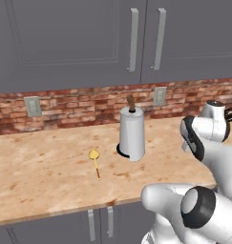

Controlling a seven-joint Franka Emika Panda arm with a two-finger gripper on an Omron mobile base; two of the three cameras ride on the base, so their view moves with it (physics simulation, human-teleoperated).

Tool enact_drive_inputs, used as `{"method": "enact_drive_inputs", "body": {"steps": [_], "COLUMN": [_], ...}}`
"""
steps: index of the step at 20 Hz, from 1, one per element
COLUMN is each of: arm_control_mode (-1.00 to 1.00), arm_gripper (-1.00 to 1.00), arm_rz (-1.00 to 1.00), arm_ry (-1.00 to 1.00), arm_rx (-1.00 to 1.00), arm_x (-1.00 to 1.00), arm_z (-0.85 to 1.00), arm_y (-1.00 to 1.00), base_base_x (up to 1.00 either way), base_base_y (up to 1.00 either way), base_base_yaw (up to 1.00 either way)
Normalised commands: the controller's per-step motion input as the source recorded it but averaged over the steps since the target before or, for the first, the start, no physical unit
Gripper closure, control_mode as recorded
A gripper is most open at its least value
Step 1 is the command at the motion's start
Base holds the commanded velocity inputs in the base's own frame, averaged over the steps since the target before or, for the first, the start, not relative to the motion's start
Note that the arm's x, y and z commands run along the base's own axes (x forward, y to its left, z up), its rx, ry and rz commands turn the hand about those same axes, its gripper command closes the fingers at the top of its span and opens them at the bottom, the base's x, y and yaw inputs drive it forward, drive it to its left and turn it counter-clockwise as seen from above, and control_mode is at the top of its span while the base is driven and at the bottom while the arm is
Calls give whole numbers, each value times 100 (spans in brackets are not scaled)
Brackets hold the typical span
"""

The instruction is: Take the fork and place it on the left side of the plate. Then take the spoon and place it on the right side of the plate. Make sure they're directly next to the plate.

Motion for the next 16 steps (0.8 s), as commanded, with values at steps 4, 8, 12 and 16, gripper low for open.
{"method": "enact_drive_inputs", "body": {"steps": [4, 8, 12, 16], "arm_control_mode": [-100, -100, -100, -100], "arm_gripper": [100, 100, 100, 100], "arm_rz": [3, 5, 7, 7], "arm_ry": [-6, -13, -16, -13], "arm_rx": [-8, -13, -14, -12], "arm_x": [-39, -33, -28, -22], "arm_z": [79, 88, 92, 77], "arm_y": [45, 42, 24, 10], "base_base_x": [0, 0, 0, 0], "base_base_y": [0, 0, 0, 0], "base_base_yaw": [0, 0, 0, 0]}}
